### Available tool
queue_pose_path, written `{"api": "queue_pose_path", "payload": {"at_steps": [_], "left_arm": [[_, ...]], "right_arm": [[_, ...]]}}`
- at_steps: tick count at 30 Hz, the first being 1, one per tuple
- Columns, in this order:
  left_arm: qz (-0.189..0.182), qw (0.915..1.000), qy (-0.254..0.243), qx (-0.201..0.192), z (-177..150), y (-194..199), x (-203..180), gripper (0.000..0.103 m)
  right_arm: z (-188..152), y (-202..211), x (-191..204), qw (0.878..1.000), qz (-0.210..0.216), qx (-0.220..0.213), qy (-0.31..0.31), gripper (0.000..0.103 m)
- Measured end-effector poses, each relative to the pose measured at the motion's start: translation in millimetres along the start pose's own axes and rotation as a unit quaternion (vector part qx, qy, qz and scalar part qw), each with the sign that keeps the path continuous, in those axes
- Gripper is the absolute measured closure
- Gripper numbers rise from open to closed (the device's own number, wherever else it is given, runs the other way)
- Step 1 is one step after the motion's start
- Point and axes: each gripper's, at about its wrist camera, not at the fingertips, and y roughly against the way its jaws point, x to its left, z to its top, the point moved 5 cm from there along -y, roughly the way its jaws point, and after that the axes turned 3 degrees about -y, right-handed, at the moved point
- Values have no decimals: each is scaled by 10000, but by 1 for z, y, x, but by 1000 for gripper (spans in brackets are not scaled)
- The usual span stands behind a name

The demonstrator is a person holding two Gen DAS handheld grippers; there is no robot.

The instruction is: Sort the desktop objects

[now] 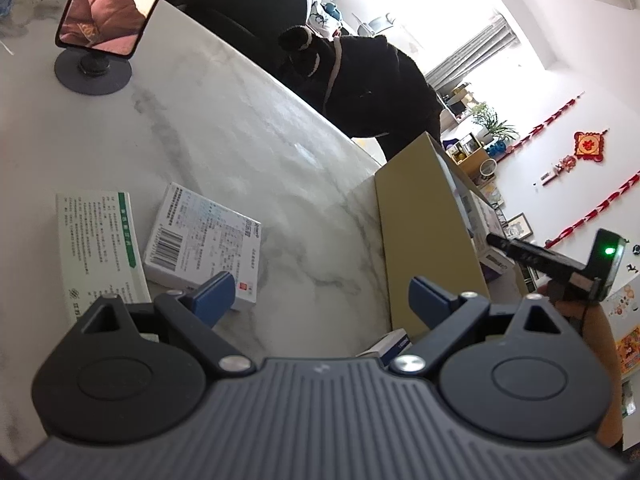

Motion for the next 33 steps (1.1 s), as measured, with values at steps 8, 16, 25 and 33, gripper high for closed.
{"api": "queue_pose_path", "payload": {"at_steps": [8,16,25,33], "left_arm": [[32,10000,72,-10,2,-1,6,8],[42,9999,139,-49,2,-2,10,8],[159,9997,105,-152,6,5,15,8],[255,9994,65,-203,6,8,20,7]], "right_arm": [[-6,-20,-27,9979,-155,203,-593,48],[1,-27,-57,9913,30,167,-1307,53],[3,-32,-80,9865,1,55,-1638,55],[0,-6,-87,9824,449,-111,-1811,54]]}}
